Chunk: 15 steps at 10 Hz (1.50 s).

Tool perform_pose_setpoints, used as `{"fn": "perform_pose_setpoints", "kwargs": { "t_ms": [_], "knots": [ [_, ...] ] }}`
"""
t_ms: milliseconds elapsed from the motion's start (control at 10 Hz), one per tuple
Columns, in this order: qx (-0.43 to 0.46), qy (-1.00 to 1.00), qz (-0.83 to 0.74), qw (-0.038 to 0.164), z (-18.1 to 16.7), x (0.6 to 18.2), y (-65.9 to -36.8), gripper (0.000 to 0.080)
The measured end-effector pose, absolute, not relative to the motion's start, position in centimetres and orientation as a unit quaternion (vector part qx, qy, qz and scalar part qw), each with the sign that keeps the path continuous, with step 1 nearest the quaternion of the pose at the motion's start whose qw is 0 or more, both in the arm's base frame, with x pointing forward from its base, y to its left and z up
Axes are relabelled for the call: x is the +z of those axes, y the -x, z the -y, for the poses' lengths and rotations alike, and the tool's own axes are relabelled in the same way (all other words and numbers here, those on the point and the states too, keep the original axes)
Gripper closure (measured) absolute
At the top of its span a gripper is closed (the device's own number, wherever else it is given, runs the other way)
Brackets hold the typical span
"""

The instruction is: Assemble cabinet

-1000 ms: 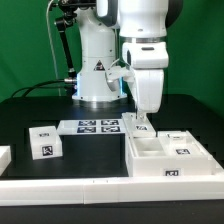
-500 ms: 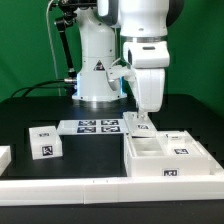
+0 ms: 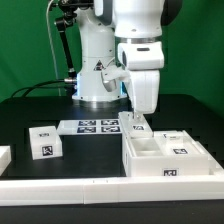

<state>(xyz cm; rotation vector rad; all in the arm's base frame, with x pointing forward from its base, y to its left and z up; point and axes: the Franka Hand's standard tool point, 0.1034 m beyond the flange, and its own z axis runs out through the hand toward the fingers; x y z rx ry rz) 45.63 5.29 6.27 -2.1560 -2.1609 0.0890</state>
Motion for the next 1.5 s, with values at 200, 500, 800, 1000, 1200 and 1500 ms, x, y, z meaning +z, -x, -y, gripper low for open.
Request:
{"fn": "perform_pose_setpoints", "kwargs": {
  "t_ms": [200,500,800,1000,1200,1500],
  "knots": [
    [0.029,0.701,0.711,0.046,-4.93,6.28,-45.59,0.0731],
    [0.029,0.702,0.710,0.046,-5.06,6.34,-45.63,0.0731],
    [0.035,0.702,0.710,0.046,-4.81,6.83,-45.68,0.0731],
    [0.036,0.702,0.709,0.047,-4.81,6.70,-45.59,0.0731],
    [0.037,0.702,0.709,0.048,-4.79,6.59,-45.55,0.0731],
    [0.041,0.699,0.712,0.053,-4.15,6.45,-45.68,0.0731]
  ]
}}
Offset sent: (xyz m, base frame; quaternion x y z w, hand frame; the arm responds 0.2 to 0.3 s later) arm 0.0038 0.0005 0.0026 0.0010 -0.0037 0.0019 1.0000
